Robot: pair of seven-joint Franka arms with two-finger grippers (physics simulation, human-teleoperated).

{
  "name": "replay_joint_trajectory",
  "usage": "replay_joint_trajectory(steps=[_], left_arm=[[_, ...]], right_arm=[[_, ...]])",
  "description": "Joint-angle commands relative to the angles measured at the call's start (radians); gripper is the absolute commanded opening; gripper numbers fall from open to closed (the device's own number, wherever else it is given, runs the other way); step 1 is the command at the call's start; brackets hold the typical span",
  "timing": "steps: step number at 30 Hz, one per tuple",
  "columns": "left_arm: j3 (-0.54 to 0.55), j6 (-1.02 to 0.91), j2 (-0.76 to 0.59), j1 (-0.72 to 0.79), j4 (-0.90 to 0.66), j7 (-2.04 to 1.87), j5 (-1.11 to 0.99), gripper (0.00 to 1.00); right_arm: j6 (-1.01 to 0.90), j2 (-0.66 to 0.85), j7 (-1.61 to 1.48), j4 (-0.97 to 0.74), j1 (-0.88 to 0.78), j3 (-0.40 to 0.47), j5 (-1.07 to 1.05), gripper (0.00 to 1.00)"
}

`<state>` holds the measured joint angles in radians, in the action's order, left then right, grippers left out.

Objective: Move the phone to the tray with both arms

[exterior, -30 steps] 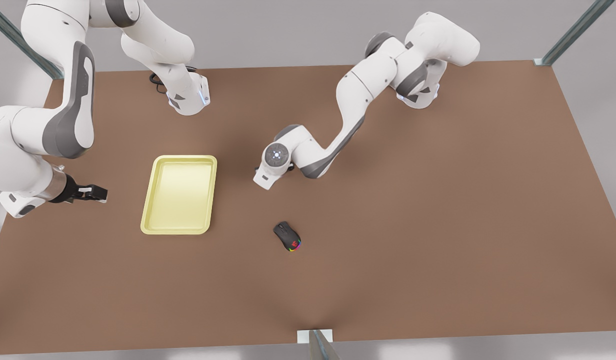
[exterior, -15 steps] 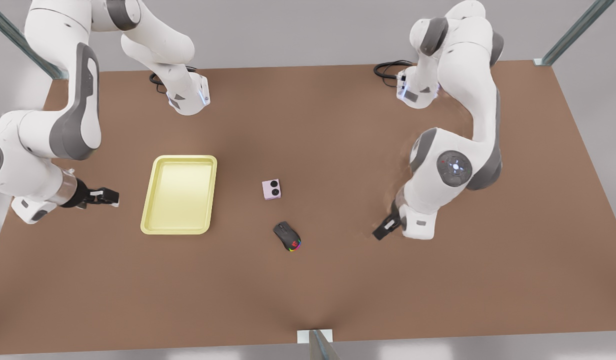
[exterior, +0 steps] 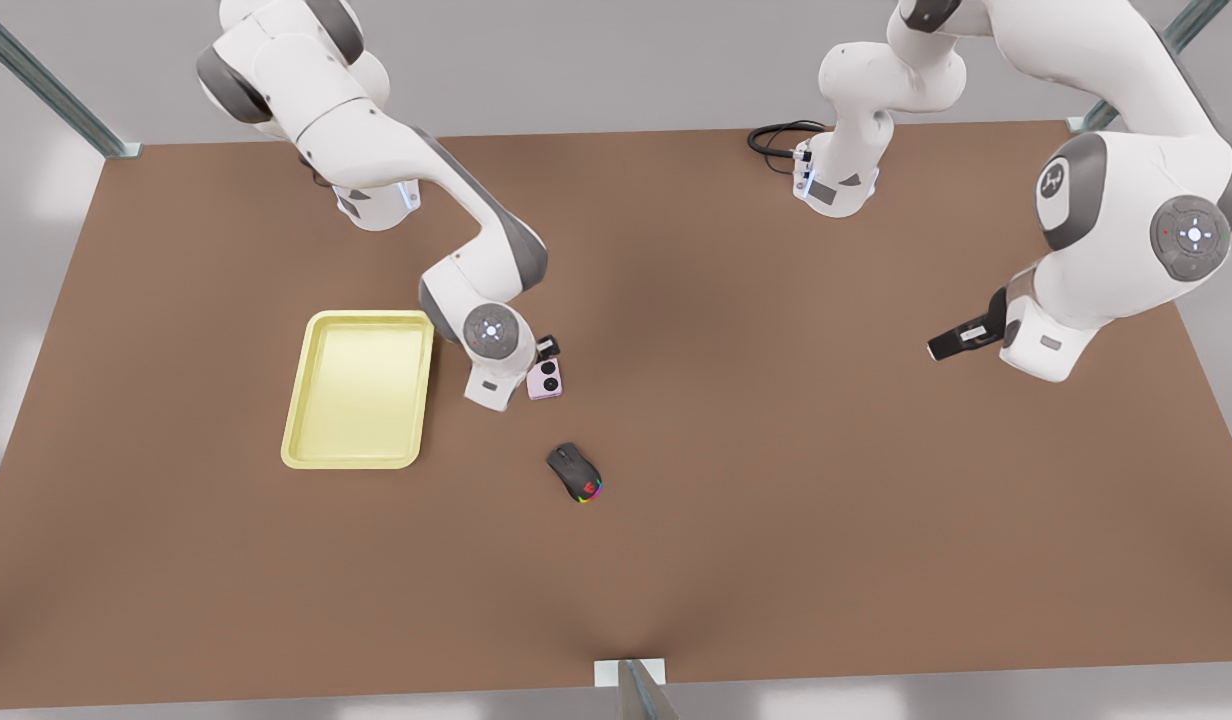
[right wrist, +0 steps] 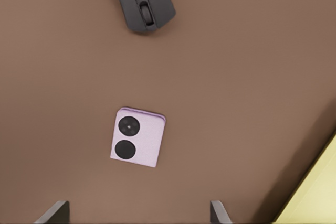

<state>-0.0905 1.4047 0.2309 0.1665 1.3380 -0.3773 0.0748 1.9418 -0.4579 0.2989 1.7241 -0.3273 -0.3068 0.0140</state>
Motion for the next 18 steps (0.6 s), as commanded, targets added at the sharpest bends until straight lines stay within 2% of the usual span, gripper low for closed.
replay_joint_trajectory(steps=[1,5,8,18], left_arm=[[0.0,-0.039,0.002,-0.001,0.0,0.468,0.007,1.0],[0.002,-0.038,0.011,0.001,0.006,0.468,0.007,1.0],[0.005,-0.035,0.018,0.001,0.006,0.468,0.007,1.0],[0.006,-0.029,0.033,0.001,0.006,0.469,0.007,1.0]], right_arm=[[0.169,-0.008,0.631,0.02,0.002,0.0,-0.003,1.0],[0.333,-0.07,0.651,0.077,-0.006,-0.003,-0.002,1.0],[0.473,-0.097,0.476,0.14,-0.006,-0.006,-0.002,1.0],[0.517,-0.104,0.111,0.209,0.008,0.001,0.009,1.0]])
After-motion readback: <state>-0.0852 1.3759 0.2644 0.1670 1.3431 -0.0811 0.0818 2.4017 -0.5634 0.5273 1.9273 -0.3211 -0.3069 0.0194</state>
